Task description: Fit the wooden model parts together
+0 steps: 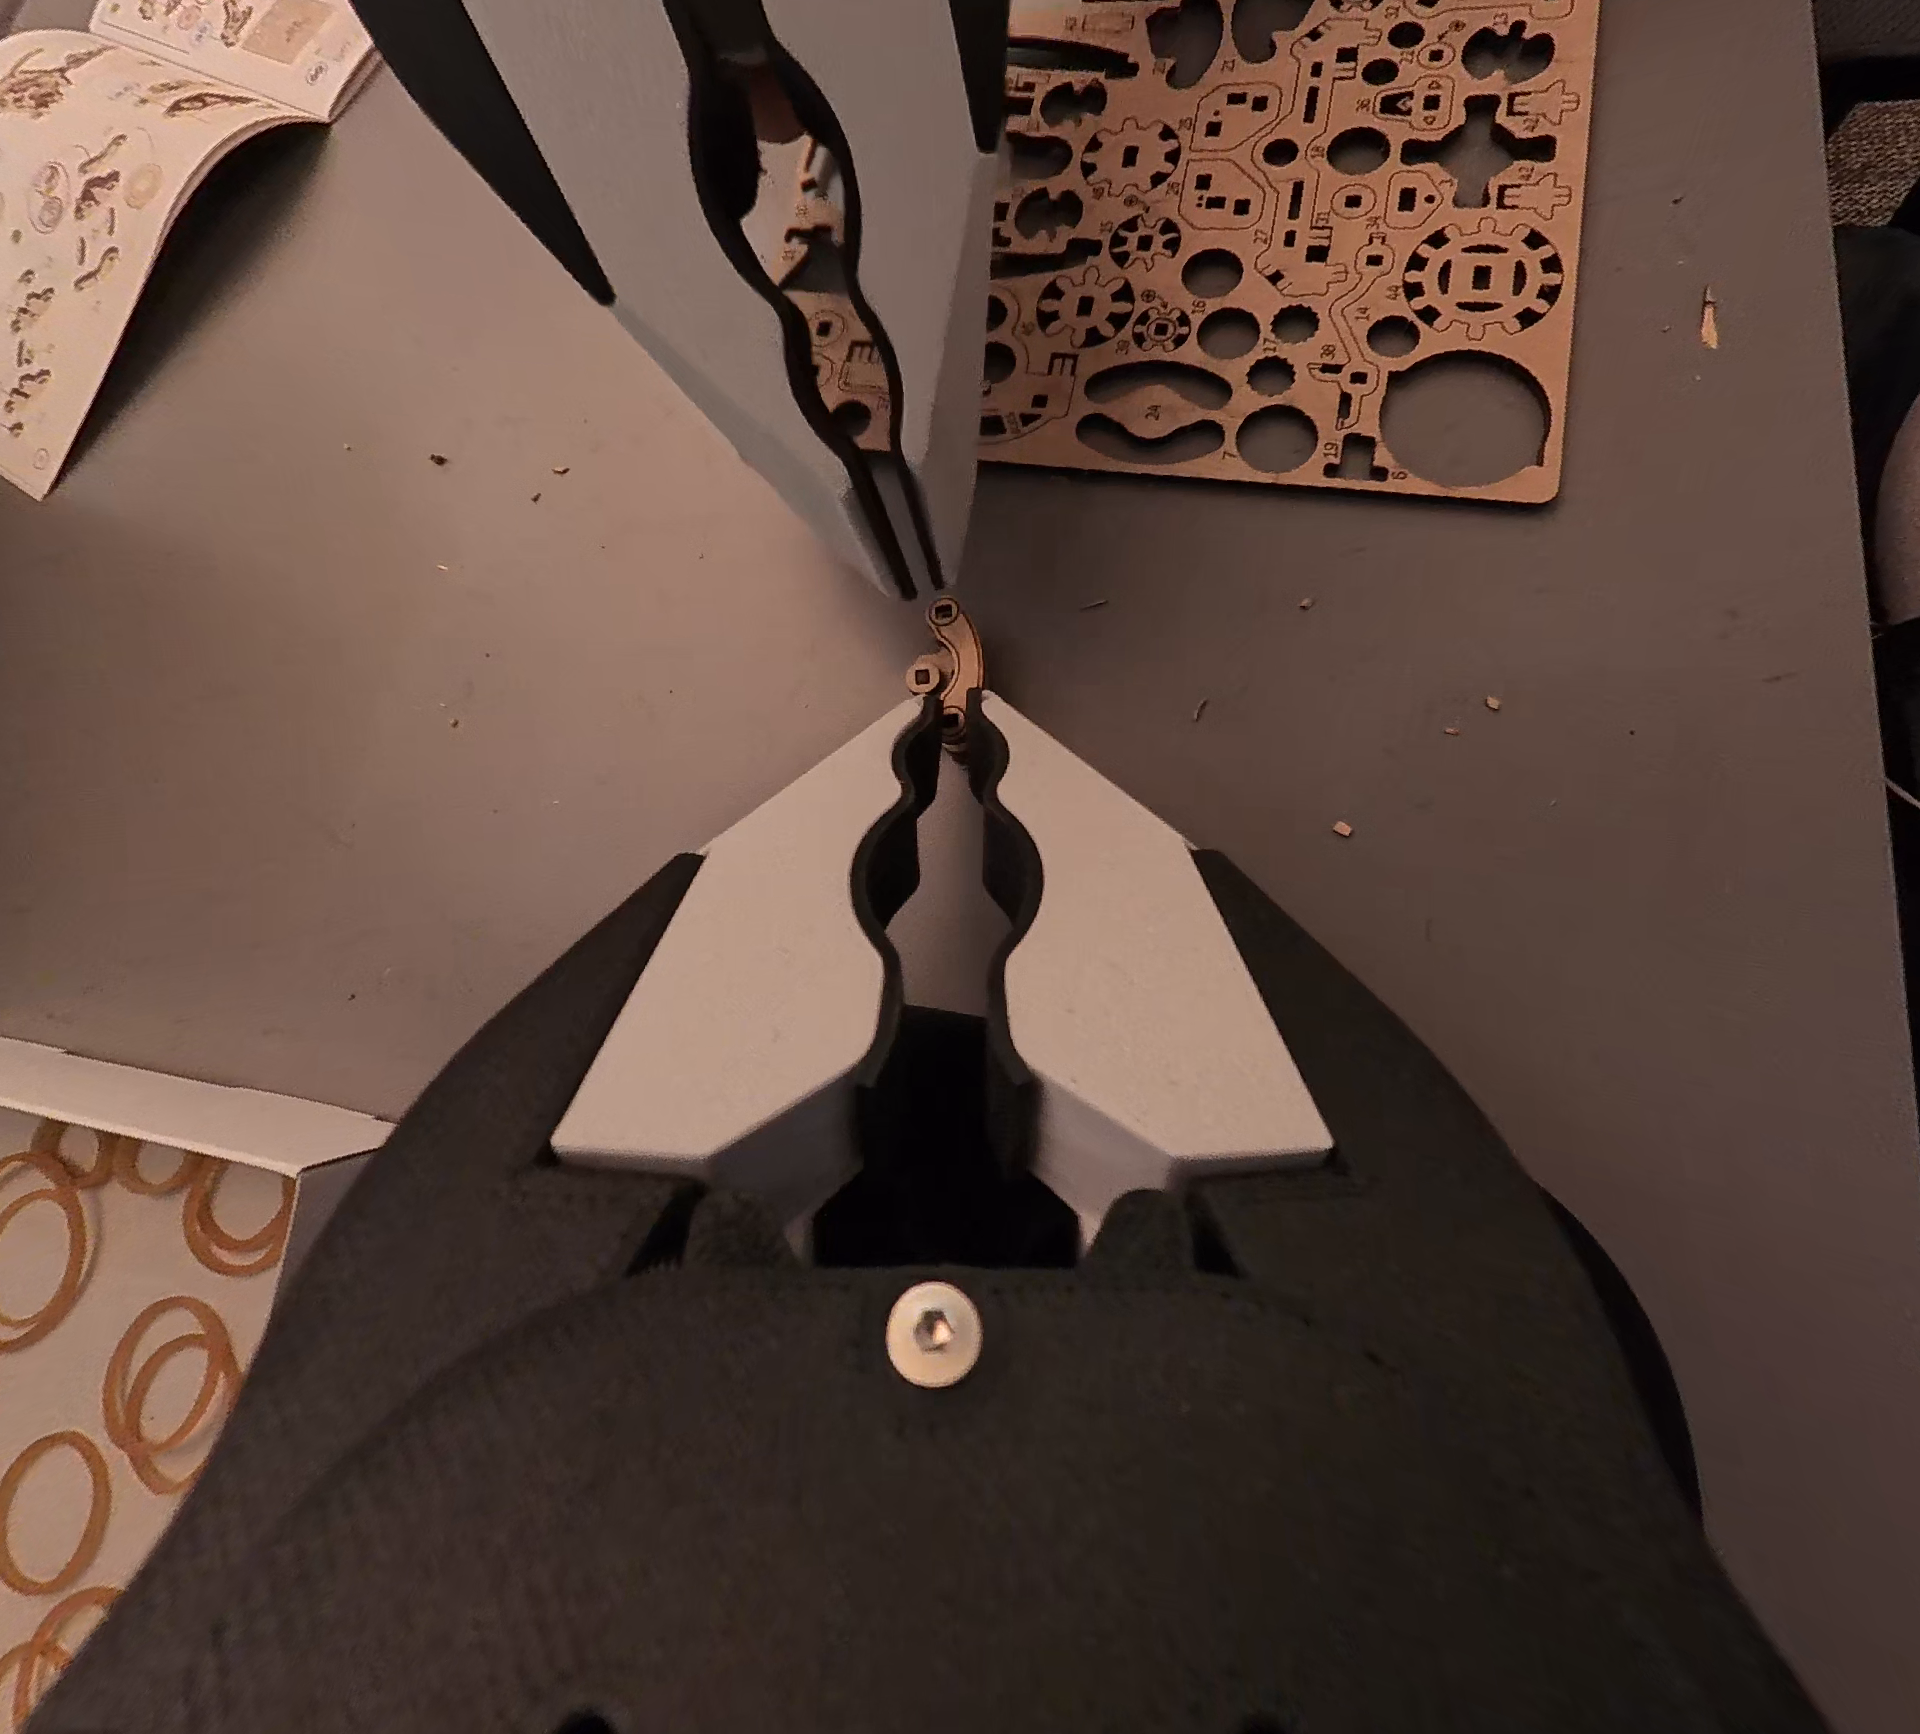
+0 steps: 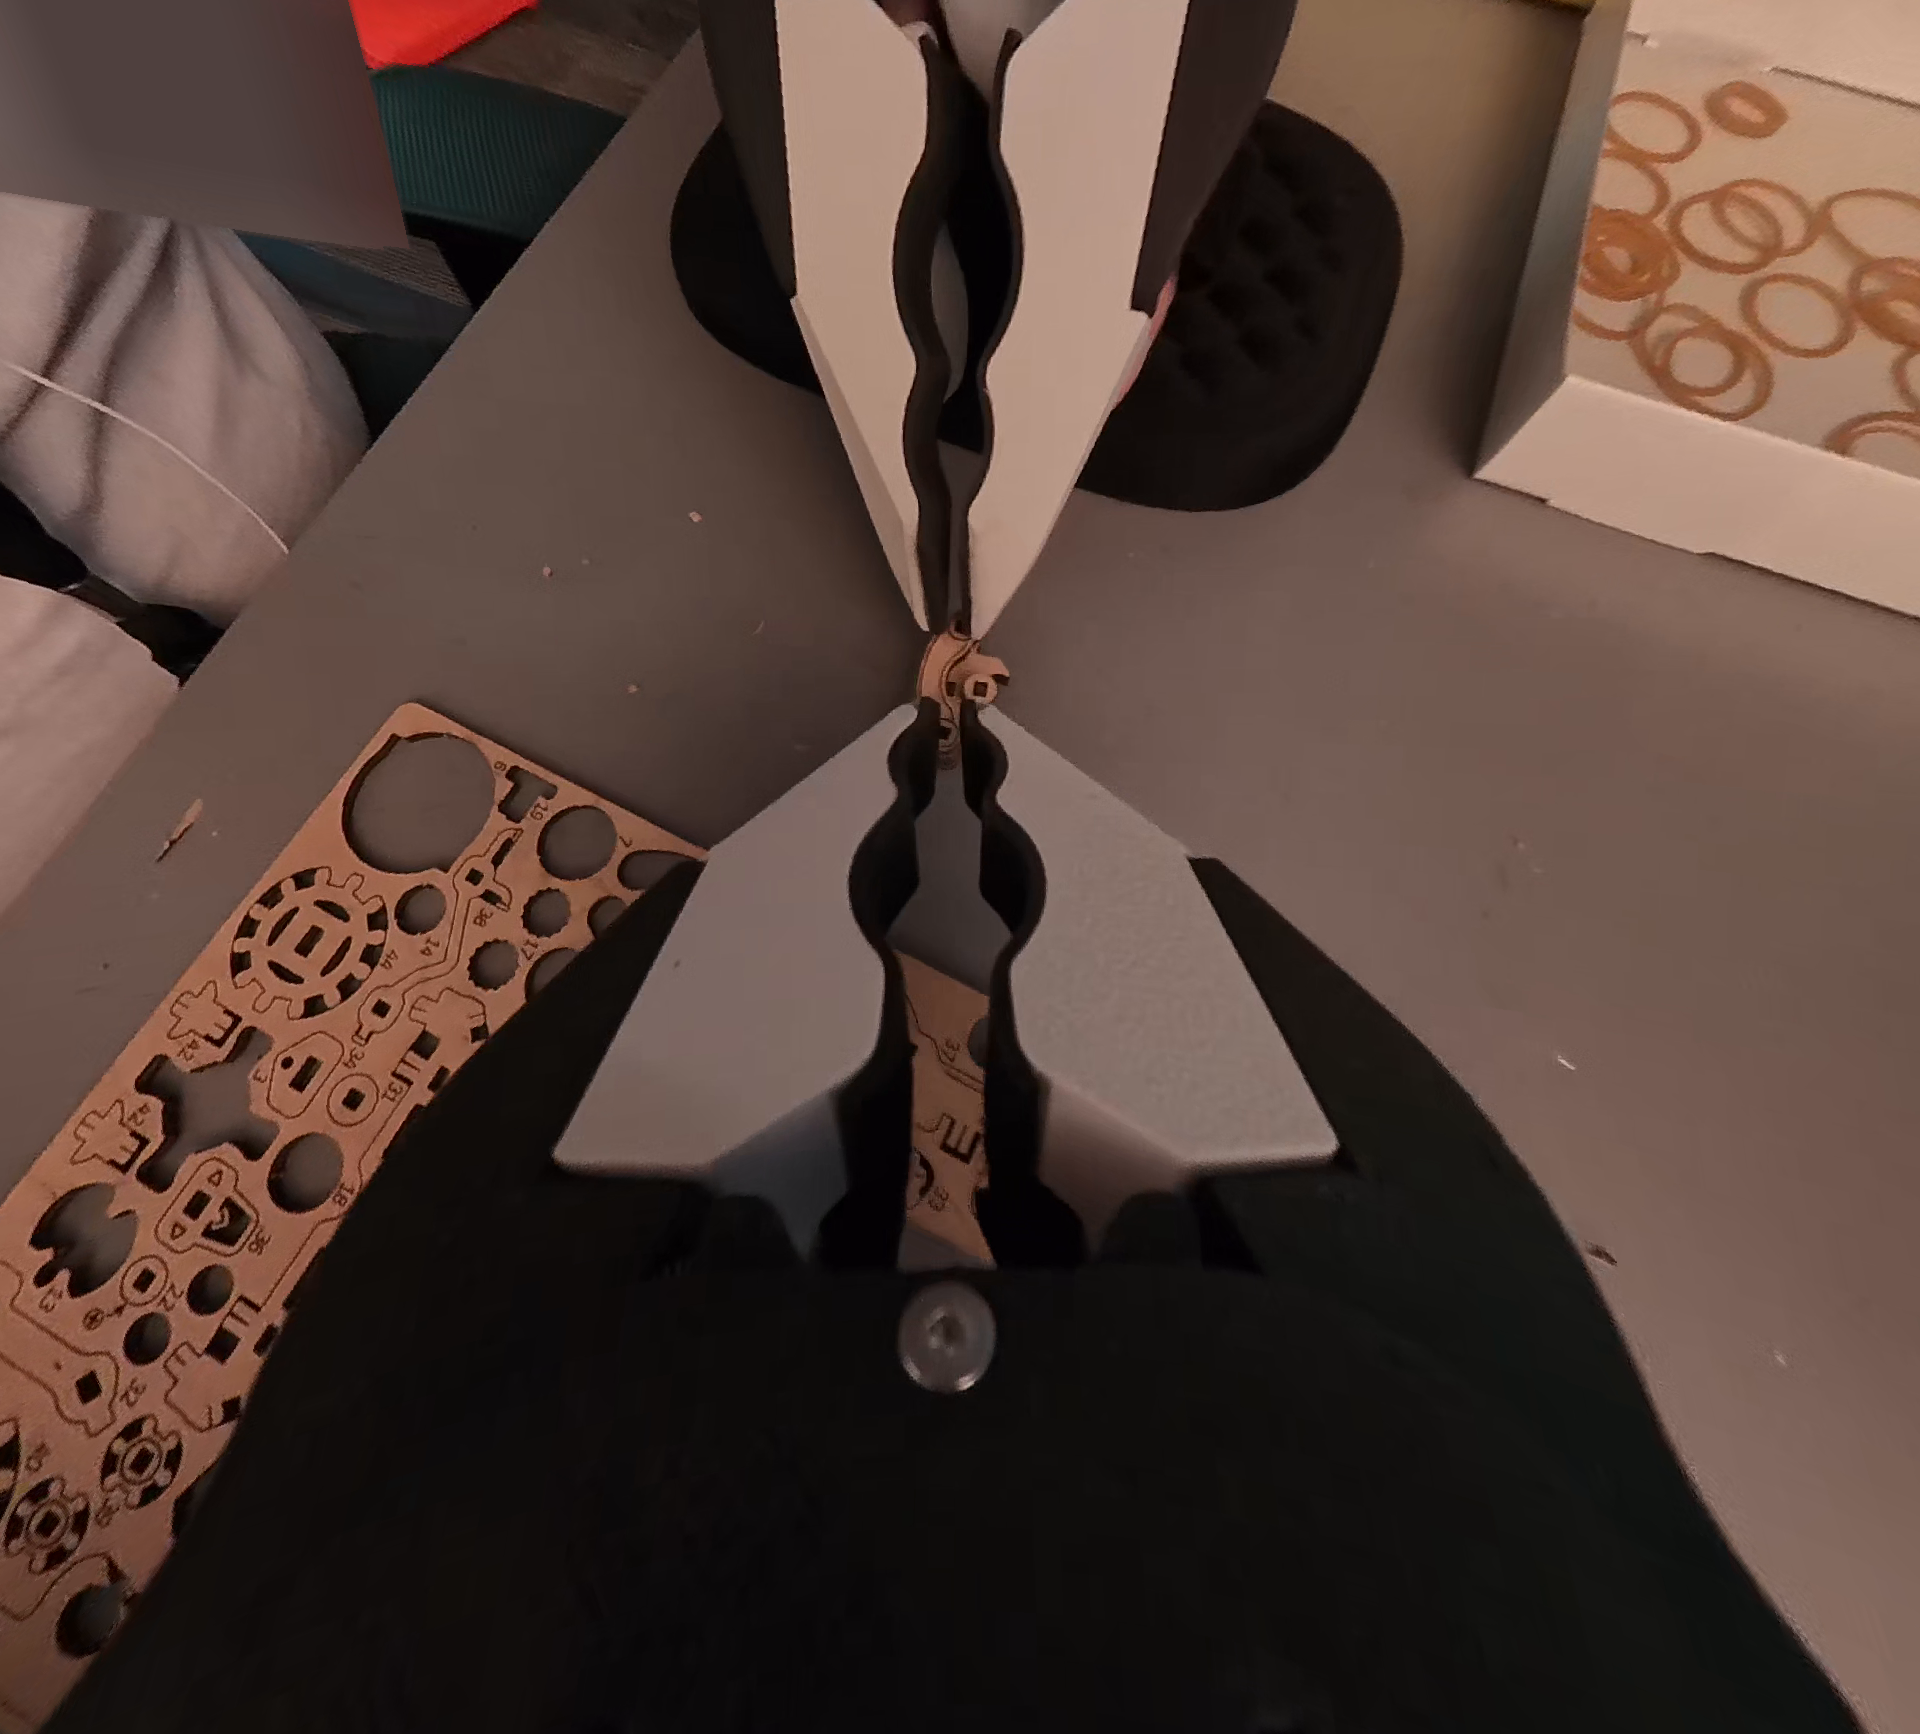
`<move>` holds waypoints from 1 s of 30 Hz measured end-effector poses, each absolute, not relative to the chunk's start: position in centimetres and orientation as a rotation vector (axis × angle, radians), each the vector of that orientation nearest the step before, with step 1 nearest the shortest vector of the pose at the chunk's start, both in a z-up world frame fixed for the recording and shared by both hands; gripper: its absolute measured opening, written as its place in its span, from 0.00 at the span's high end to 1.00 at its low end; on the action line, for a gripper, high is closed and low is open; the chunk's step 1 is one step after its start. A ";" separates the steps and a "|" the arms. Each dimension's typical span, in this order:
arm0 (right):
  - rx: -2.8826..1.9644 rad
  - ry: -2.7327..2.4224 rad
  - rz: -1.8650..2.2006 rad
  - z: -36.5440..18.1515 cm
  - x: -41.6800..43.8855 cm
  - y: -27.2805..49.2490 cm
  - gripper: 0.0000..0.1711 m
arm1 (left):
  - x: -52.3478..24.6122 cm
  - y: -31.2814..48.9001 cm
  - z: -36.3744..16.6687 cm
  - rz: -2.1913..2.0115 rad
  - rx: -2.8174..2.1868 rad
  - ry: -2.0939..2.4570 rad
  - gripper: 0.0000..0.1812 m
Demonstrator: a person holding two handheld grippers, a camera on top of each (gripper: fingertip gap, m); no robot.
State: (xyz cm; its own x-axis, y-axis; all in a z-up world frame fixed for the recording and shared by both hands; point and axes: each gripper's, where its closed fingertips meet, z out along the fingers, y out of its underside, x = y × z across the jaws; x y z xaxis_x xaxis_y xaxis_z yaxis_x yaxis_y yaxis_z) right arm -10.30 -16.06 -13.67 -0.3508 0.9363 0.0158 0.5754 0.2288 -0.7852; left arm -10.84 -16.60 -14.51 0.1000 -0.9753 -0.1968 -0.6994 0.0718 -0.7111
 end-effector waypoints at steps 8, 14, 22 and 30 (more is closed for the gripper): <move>-1.407 -2.044 0.943 -14.6 -10.2 -16.1 0.99 | -10.8 -16.6 -14.5 -0.505 -1.687 1.659 0.98; -1.414 -2.045 0.944 -14.6 -10.2 -16.1 0.99 | -10.8 -16.6 -14.5 -0.506 -1.688 1.660 0.98; -1.407 -2.059 0.921 -14.6 -10.1 -16.3 0.99 | -10.8 -16.6 -14.5 -0.505 -1.684 1.660 0.98; -1.386 -2.076 0.922 -14.6 -10.0 -16.7 0.99 | -10.9 -16.7 -14.5 -0.503 -1.671 1.669 0.99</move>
State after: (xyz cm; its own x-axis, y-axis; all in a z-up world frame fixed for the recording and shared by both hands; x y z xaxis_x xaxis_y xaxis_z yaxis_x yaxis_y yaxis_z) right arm -10.03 -16.67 -14.57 -0.3750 0.9268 0.0204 0.6066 0.2620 -0.7506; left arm -10.86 -16.75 -14.49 0.0896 -0.9741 -0.2078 -0.6973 0.0876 -0.7114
